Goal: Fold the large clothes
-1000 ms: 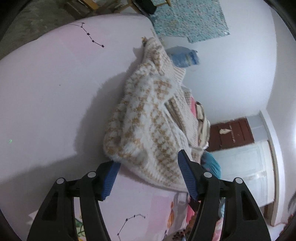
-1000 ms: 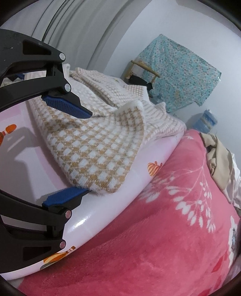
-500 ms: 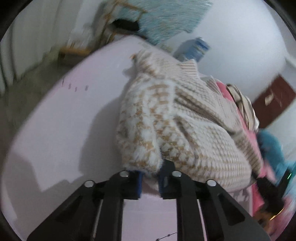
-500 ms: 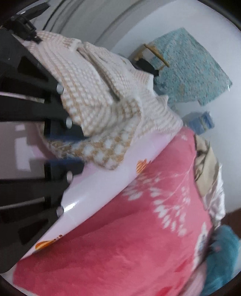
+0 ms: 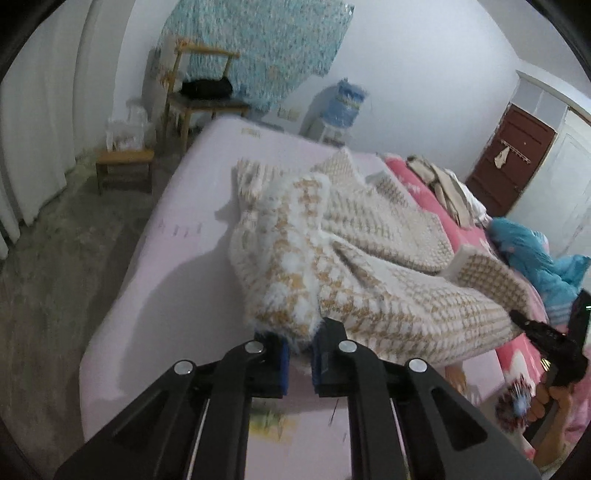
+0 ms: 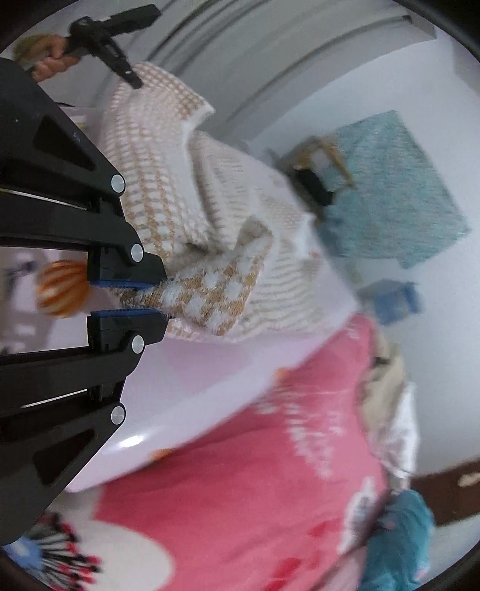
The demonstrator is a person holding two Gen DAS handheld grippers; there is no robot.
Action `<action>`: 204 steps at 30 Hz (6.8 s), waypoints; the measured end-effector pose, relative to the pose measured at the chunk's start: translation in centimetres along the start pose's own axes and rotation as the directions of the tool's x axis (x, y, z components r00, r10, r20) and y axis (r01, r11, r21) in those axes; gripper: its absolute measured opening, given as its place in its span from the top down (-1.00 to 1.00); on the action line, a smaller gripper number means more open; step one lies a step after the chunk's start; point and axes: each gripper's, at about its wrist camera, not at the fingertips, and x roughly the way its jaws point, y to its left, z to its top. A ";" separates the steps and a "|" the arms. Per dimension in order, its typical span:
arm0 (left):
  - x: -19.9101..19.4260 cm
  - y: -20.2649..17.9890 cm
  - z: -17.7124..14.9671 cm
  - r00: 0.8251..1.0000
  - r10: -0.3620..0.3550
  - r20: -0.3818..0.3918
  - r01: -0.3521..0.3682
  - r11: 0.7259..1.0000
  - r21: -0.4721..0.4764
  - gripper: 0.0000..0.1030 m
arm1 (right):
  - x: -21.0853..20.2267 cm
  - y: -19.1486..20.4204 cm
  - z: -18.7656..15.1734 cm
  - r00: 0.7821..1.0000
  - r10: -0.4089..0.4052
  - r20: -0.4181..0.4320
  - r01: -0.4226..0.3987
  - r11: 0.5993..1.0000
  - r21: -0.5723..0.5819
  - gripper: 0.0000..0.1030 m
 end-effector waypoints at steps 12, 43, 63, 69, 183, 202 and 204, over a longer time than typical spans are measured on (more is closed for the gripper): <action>-2.7 5.6 -1.3 1.000 0.002 -0.005 -0.002 0.996 -0.084 0.18 | -3.1 -4.8 -0.8 0.994 -0.106 -0.032 0.108 0.993 0.054 -0.14; 8.8 0.1 8.7 0.978 0.176 0.116 -0.200 0.947 0.250 0.94 | 8.1 -0.6 7.3 1.000 0.008 0.006 -0.008 0.997 -0.073 0.90; 13.1 2.4 7.5 0.989 0.144 0.017 -0.145 0.969 0.198 0.90 | 11.4 -4.7 5.8 0.994 0.055 -0.099 -0.043 0.993 0.114 0.88; 11.4 2.9 8.1 0.989 0.142 0.042 -0.147 0.978 0.148 0.43 | 9.8 -4.1 6.3 0.995 0.011 -0.094 -0.004 0.997 0.077 0.01; 7.9 -0.8 -3.3 0.998 0.008 -0.054 0.014 0.919 0.393 0.13 | 10.4 9.1 -4.7 0.968 -0.003 -0.252 -0.094 0.923 -0.373 0.68; 9.6 0.7 -2.3 0.995 0.025 -0.092 0.002 0.959 0.283 0.12 | 10.2 14.7 -7.2 0.975 -0.012 -0.222 -0.119 0.816 -0.565 0.30; 9.6 0.7 -2.3 0.996 0.026 -0.091 0.001 0.959 0.284 0.12 | 10.7 14.4 -7.4 0.978 -0.005 -0.208 -0.116 0.819 -0.562 0.30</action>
